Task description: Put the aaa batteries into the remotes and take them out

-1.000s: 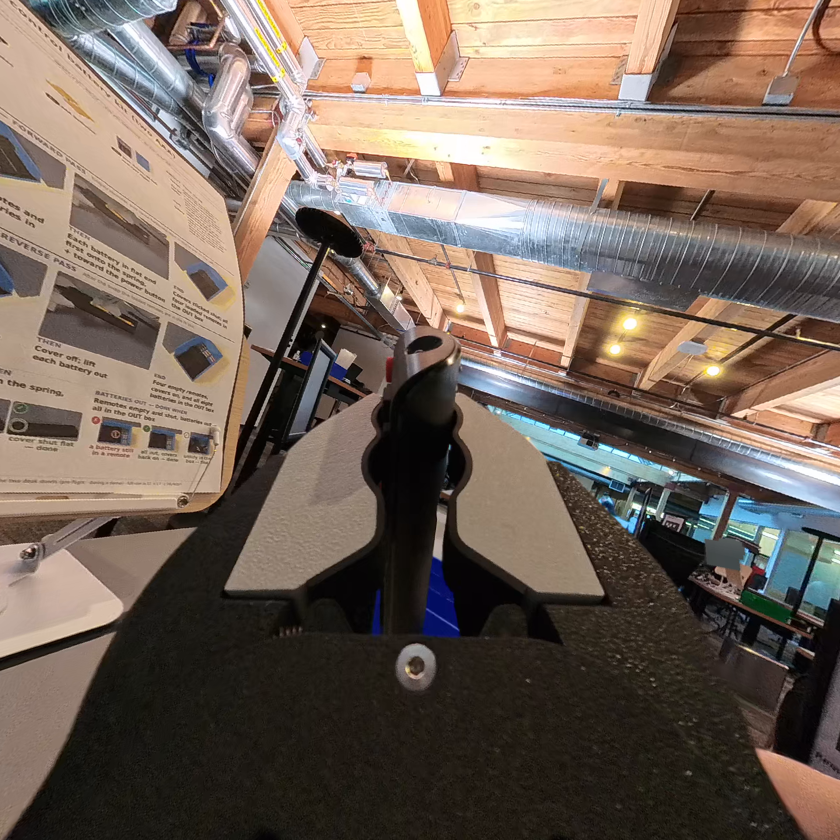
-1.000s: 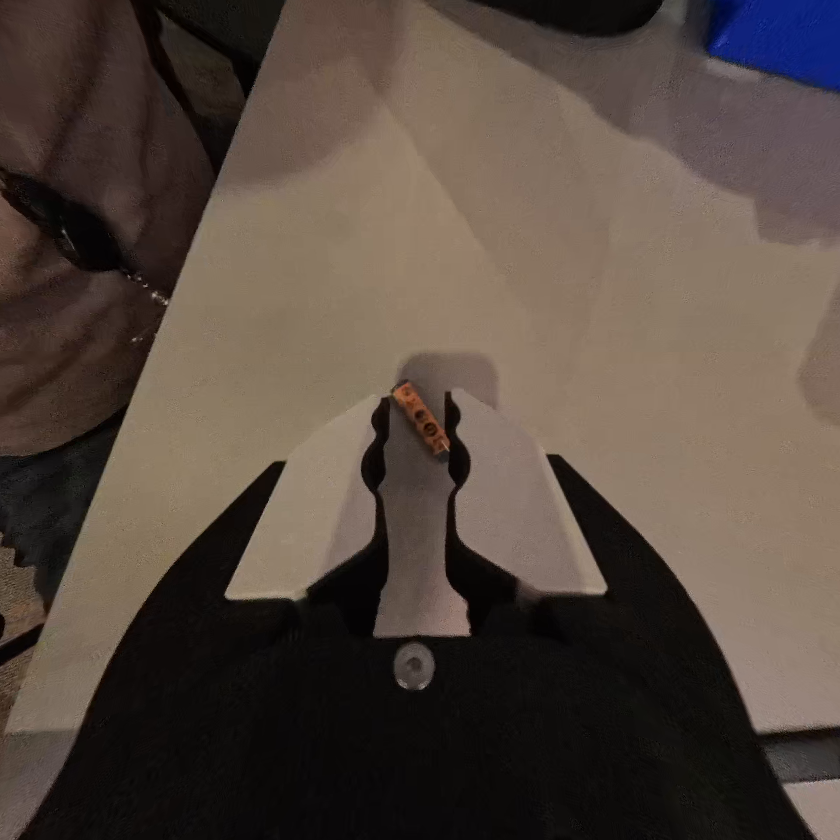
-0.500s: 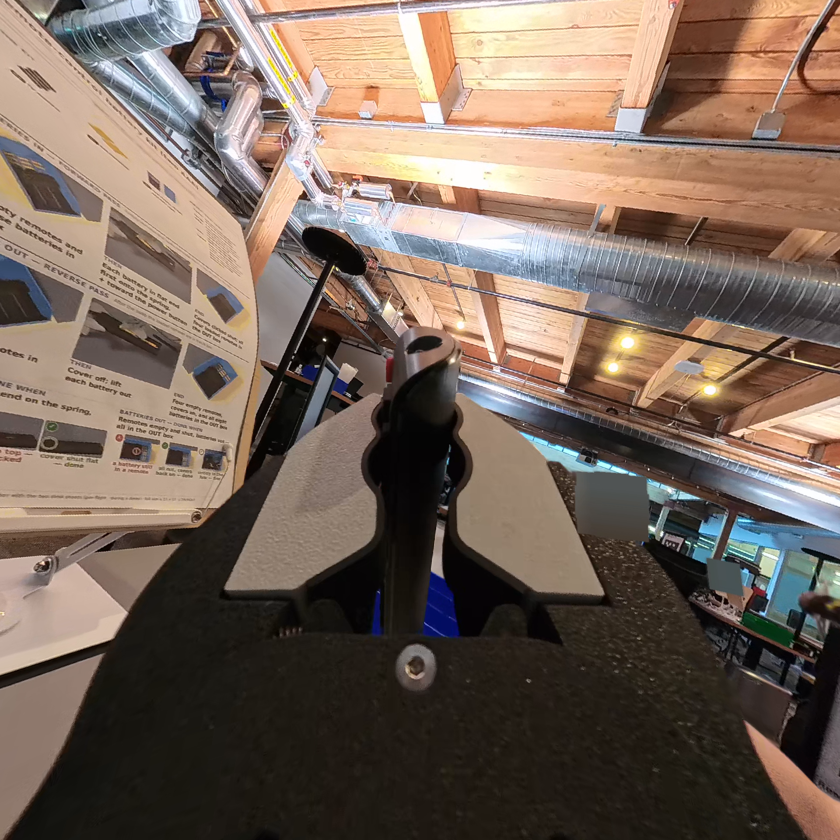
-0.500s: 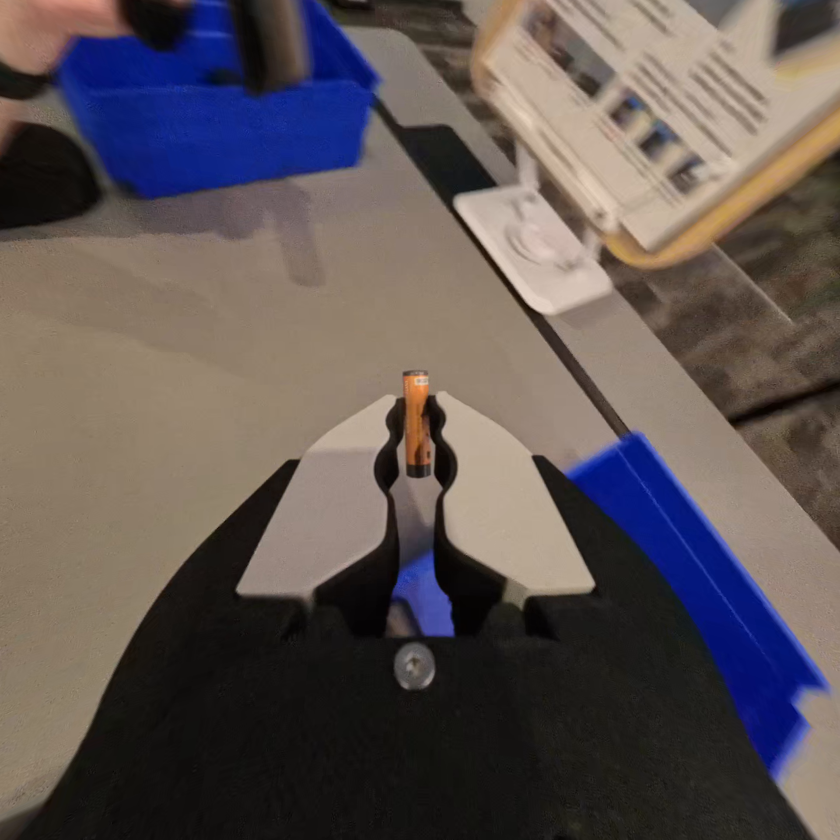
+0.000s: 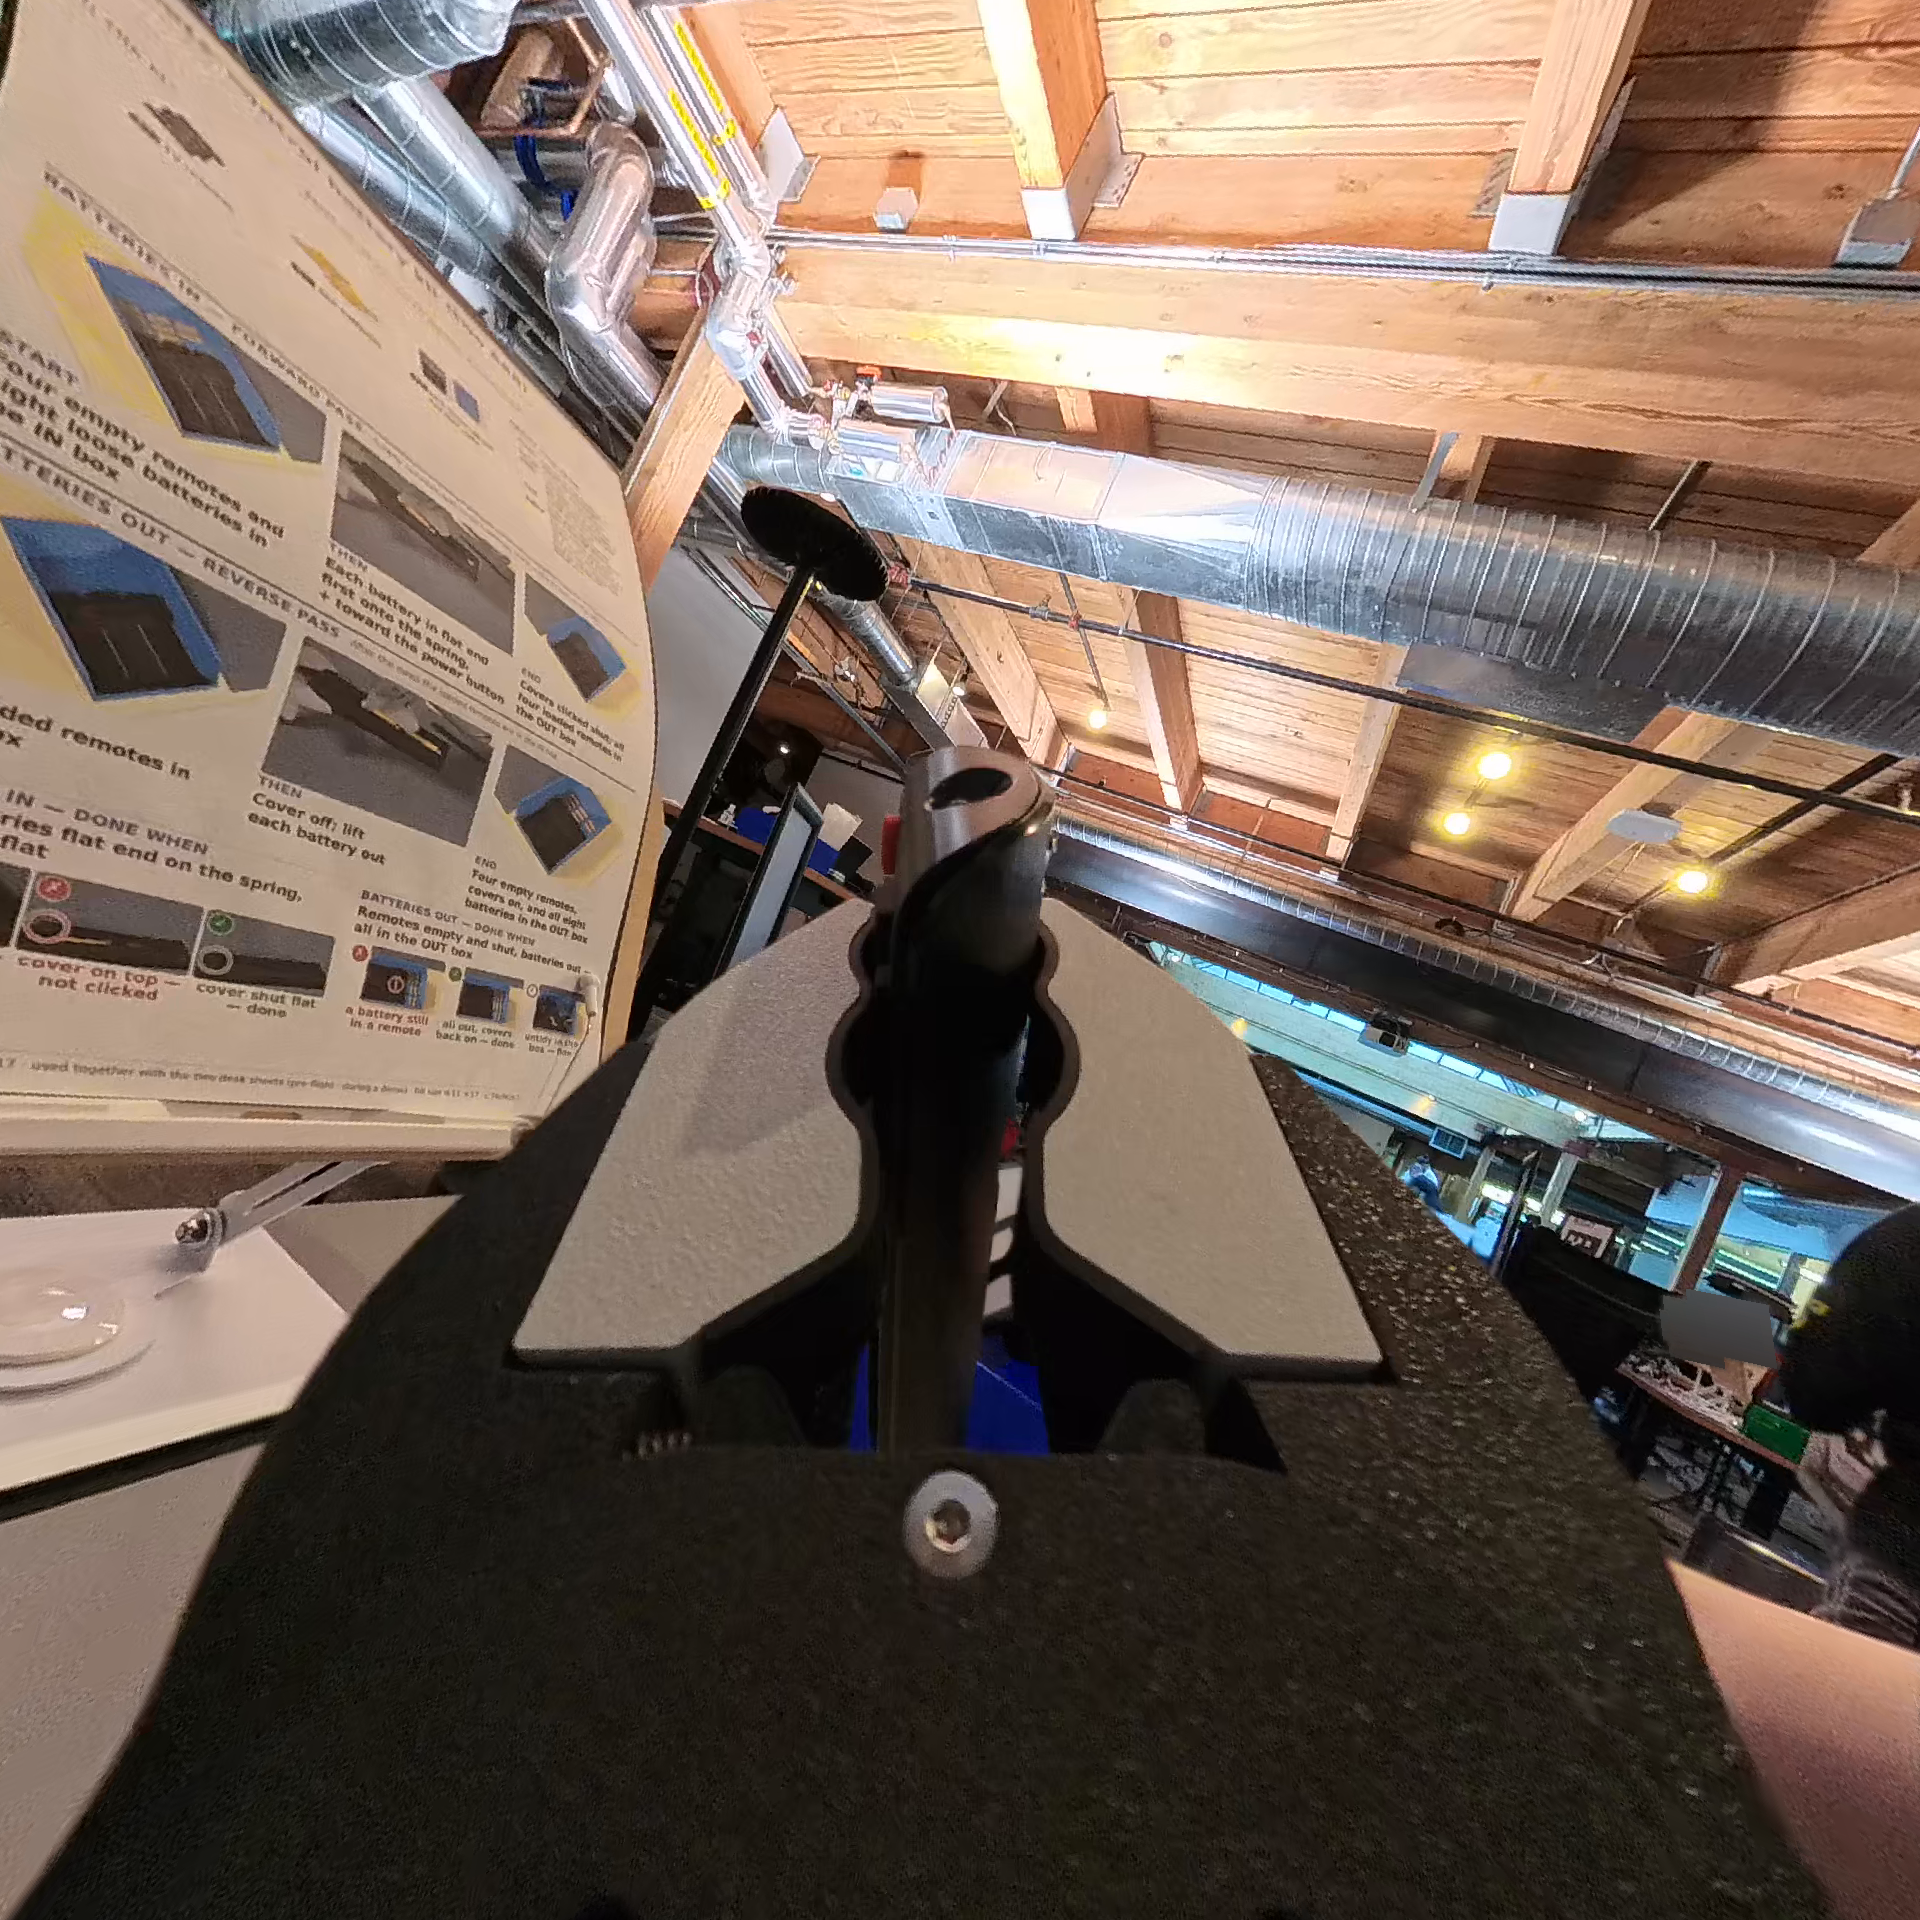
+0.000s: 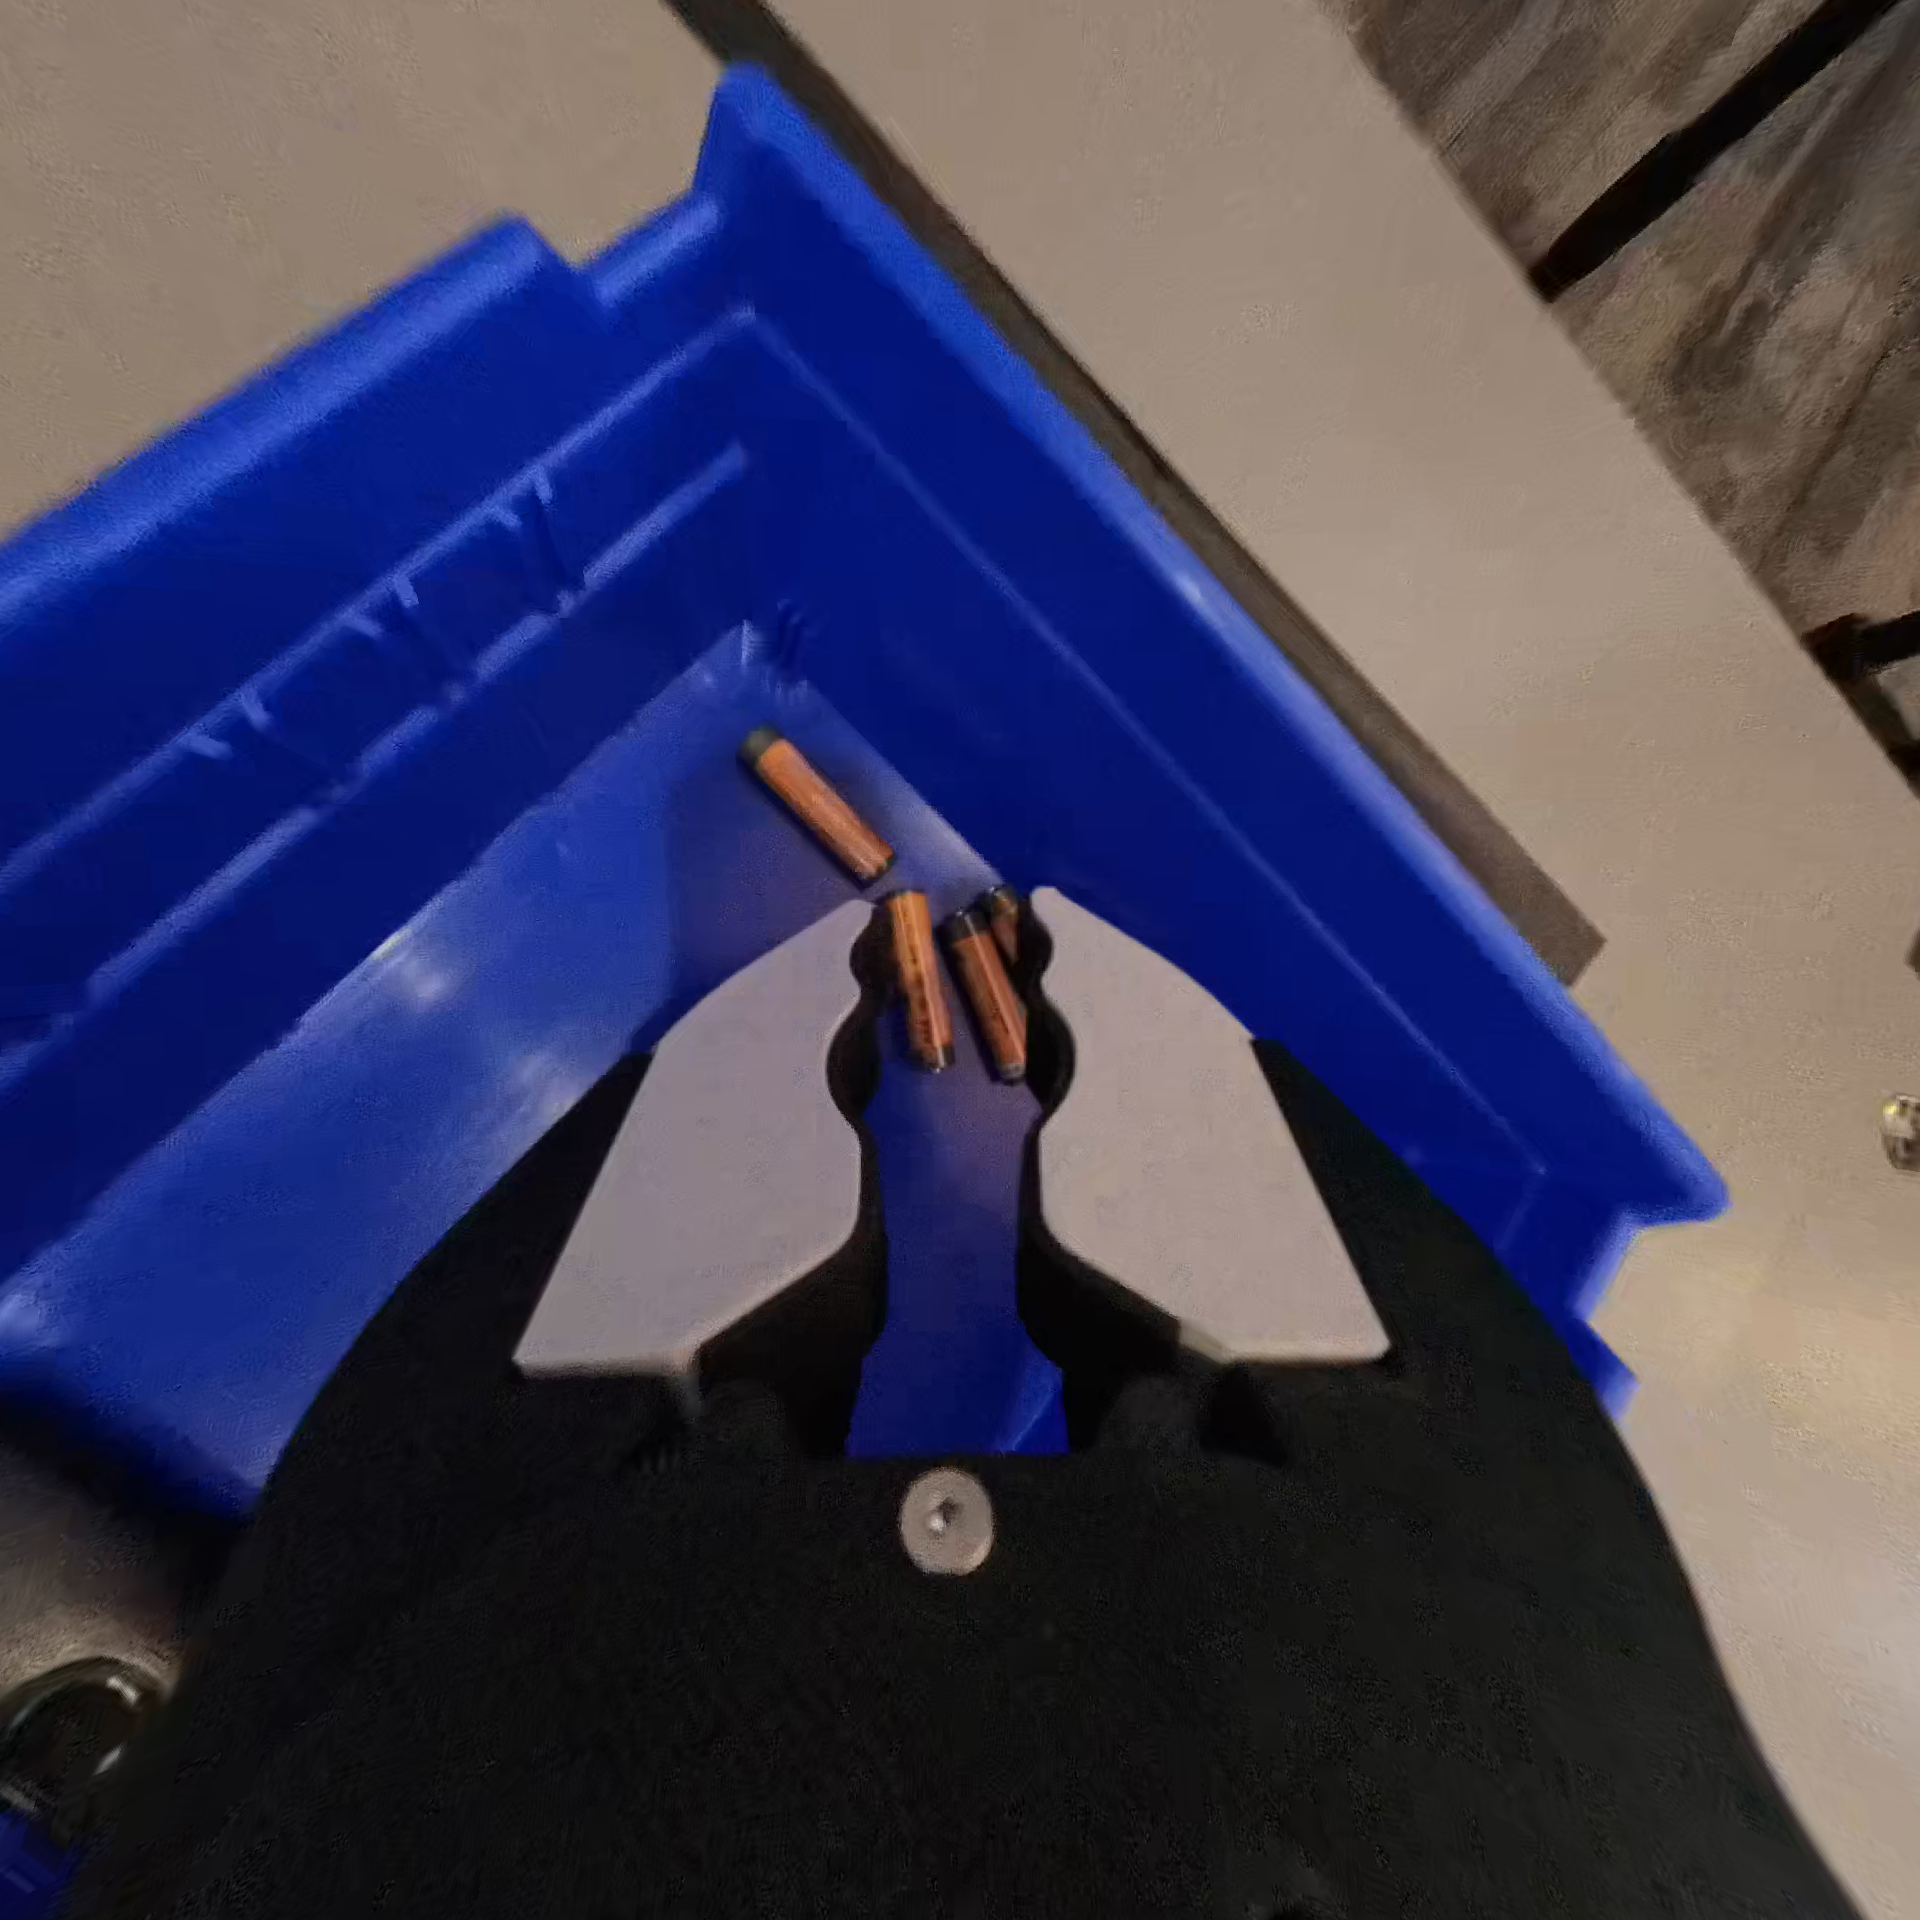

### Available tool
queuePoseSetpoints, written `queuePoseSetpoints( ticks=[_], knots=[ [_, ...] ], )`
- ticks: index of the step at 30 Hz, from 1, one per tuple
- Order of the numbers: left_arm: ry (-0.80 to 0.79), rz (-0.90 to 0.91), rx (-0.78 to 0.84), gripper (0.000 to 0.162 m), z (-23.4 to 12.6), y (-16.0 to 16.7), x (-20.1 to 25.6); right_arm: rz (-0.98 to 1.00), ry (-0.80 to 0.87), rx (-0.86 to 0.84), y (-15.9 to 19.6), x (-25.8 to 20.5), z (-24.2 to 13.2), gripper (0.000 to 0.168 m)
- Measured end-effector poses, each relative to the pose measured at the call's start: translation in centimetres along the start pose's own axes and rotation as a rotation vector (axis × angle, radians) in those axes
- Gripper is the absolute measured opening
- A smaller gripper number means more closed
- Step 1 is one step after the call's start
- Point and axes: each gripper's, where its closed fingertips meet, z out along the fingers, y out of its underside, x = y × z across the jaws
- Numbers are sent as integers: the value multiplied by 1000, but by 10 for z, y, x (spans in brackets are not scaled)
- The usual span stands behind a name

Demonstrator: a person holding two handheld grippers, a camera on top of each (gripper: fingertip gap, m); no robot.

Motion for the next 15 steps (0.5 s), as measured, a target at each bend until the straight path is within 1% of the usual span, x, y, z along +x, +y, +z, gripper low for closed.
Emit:
queuePoseSetpoints(
  ticks=[3, 5, 7, 8, 9, 11, 13, 15],
  knots=[
    [2, -34, -11, 23, 2, 7, -2, 58, 121, 140, -27, 4, -47, 27],
    [6, -35, -16, 24, 3, 9, 0, 150, 154, 274, -54, -16, -93, 28],
    [12, -24, -24, 24, 5, 11, 3, 202, 115, 436, -85, -65, -140, 27],
    [14, -19, -30, 24, 5, 13, 5, 210, 81, 477, -96, -97, -155, 26],
    [17, -17, -33, 24, 6, 14, 6, 204, 56, 470, -101, -129, -159, 24],
    [26, -28, -46, 24, 7, 18, 8, 174, 50, 348, -93, -178, -141, 25],
    [29, -46, -63, 24, 9, 24, 8, 182, 14, 223, -77, -212, -102, 27],
    [38, -68, -70, 24, 9, 28, 9, 224, -51, 104, -58, -234, -60, 28]
  ],
)
